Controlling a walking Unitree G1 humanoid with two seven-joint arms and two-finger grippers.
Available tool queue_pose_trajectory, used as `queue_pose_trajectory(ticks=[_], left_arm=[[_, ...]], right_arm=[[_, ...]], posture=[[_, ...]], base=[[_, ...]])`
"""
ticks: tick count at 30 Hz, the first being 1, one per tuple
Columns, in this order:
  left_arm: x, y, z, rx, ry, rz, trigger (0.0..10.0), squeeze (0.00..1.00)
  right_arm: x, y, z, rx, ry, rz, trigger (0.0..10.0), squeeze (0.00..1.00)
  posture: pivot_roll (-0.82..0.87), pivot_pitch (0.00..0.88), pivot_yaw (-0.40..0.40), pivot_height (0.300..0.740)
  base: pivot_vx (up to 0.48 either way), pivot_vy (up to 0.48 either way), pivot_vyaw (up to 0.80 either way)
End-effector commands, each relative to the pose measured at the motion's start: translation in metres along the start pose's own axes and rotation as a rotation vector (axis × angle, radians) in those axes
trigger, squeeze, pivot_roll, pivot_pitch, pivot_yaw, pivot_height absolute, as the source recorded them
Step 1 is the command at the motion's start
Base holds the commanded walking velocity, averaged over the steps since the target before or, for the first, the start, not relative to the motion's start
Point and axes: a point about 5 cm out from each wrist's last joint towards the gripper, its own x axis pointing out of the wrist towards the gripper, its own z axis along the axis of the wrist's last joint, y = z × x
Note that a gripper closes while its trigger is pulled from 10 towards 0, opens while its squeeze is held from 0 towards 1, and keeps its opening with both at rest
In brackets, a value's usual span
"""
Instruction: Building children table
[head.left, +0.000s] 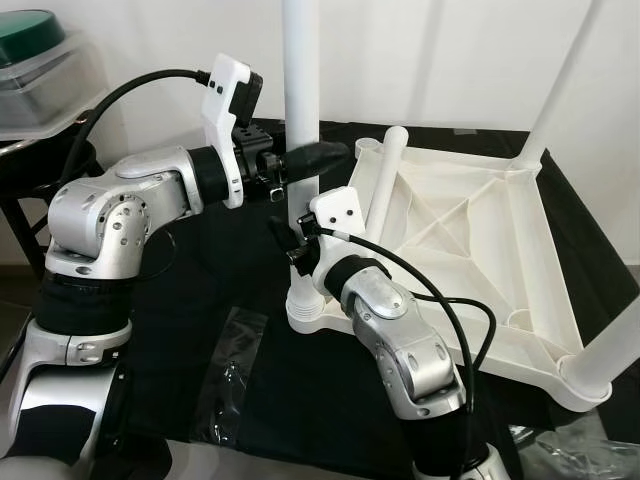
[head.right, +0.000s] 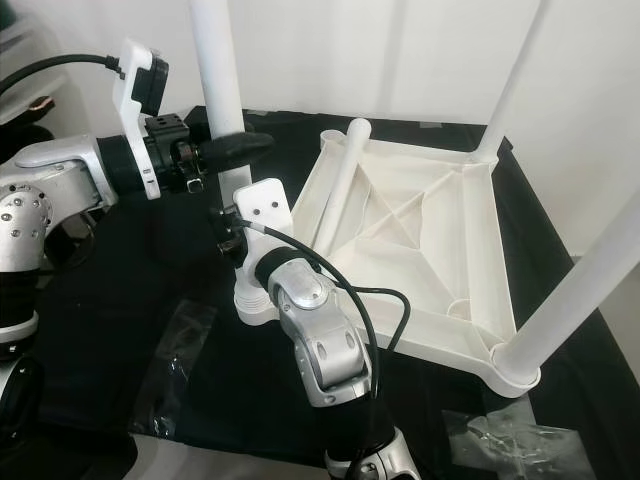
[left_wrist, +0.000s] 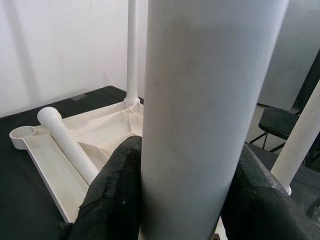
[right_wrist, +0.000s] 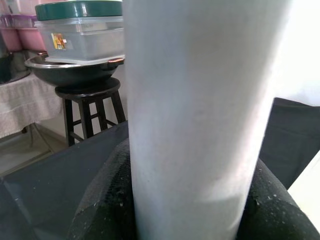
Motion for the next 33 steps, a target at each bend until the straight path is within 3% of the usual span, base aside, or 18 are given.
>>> queue_pose_trajectory(ticks=[1, 2, 3, 7, 8, 12, 13, 14, 15, 16, 17, 18, 19, 24, 29, 30, 33], left_arm=[[0.004, -0.006, 0.001, -0.002, 0.010, -0.043, 0.0, 0.00], [0.004, -0.006, 0.001, -0.002, 0.010, -0.043, 0.0, 0.00], [0.004, -0.006, 0.002, 0.000, 0.011, -0.043, 0.0, 0.00], [0.003, -0.007, 0.001, 0.001, 0.017, -0.045, 0.0, 0.00], [0.003, -0.007, 0.000, 0.002, 0.022, -0.047, 0.0, 0.00], [0.002, -0.007, 0.000, 0.003, 0.027, -0.051, 0.0, 0.00], [0.002, -0.008, 0.000, 0.004, 0.028, -0.054, 0.0, 0.00], [0.002, -0.008, 0.000, 0.004, 0.028, -0.054, 0.0, 0.00], [0.002, -0.008, 0.000, 0.004, 0.030, -0.057, 0.0, 0.00], [0.002, -0.009, -0.001, 0.004, 0.033, -0.064, 0.0, 0.00], [0.002, -0.009, -0.001, 0.004, 0.033, -0.064, 0.0, 0.00], [0.002, -0.010, -0.002, 0.004, 0.035, -0.069, 0.0, 0.00], [0.002, -0.011, -0.002, 0.004, 0.037, -0.073, 0.0, 0.00], [0.000, -0.012, -0.002, 0.010, 0.037, -0.089, 0.0, 0.00], [-0.001, -0.013, -0.001, 0.014, 0.037, -0.093, 0.0, 0.00], [-0.002, -0.013, -0.001, 0.015, 0.041, -0.093, 0.0, 0.00], [-0.003, -0.013, -0.002, 0.016, 0.045, -0.093, 0.0, 0.00]], right_arm=[[0.000, 0.013, -0.026, 0.074, 0.126, 0.010, 8.6, 0.00], [0.000, 0.013, -0.026, 0.074, 0.126, 0.010, 8.6, 0.00], [0.001, 0.012, -0.025, 0.069, 0.126, 0.012, 10.0, 0.00], [0.002, 0.011, -0.018, 0.078, 0.095, 0.098, 10.0, 0.00], [0.001, 0.010, -0.011, 0.095, 0.067, 0.182, 10.0, 1.00], [0.004, -0.008, 0.005, 0.067, -0.003, 0.308, 10.0, 1.00], [0.005, -0.022, 0.013, 0.016, -0.039, 0.380, 10.0, 1.00], [0.005, -0.022, 0.013, 0.016, -0.039, 0.380, 10.0, 1.00], [0.005, -0.036, 0.019, -0.048, -0.058, 0.440, 10.0, 1.00], [0.003, -0.053, 0.024, -0.116, -0.065, 0.526, 10.0, 0.66], [0.003, -0.053, 0.024, -0.116, -0.065, 0.526, 10.0, 0.66], [0.001, -0.063, 0.026, -0.159, -0.063, 0.581, 10.0, 0.66], [0.002, -0.074, 0.027, -0.182, -0.053, 0.611, 10.0, 0.00], [0.012, -0.095, 0.025, -0.227, 0.012, 0.655, 10.0, 0.00], [0.017, -0.100, 0.024, -0.209, 0.032, 0.681, 10.0, 0.00], [0.018, -0.100, 0.020, -0.185, 0.045, 0.700, 8.8, 0.00], [0.019, -0.100, 0.014, -0.159, 0.061, 0.747, 8.8, 0.00]], posture=[[0.01, 0.074, 0.020, 0.740], [0.01, 0.074, 0.020, 0.740], [0.02, 0.075, 0.020, 0.740], [0.02, 0.078, 0.017, 0.740], [0.02, 0.078, 0.017, 0.740], [0.02, 0.077, 0.015, 0.740], [0.02, 0.075, 0.015, 0.740], [0.02, 0.075, 0.015, 0.740], [0.02, 0.073, 0.014, 0.740], [0.02, 0.070, 0.013, 0.740], [0.02, 0.070, 0.013, 0.740], [0.02, 0.070, 0.013, 0.740], [0.02, 0.070, 0.017, 0.740], [0.03, 0.067, 0.015, 0.740], [0.04, 0.065, 0.009, 0.740], [0.04, 0.066, 0.010, 0.740], [0.05, 0.066, 0.009, 0.740]], base=[[0.000, 0.000, 0.00], [0.000, 0.000, 0.00], [0.000, 0.000, 0.00], [0.000, 0.000, 0.00], [0.000, 0.000, 0.00], [0.000, 0.000, 0.00], [0.000, 0.000, 0.00], [0.000, 0.000, 0.00], [0.000, 0.000, 0.00], [0.000, 0.000, 0.00], [0.000, 0.000, 0.00], [0.000, 0.000, 0.00], [0.000, 0.000, 0.00], [0.000, 0.000, 0.00], [0.000, 0.000, 0.00], [0.000, 0.000, 0.00], [0.000, 0.000, 0.00]])
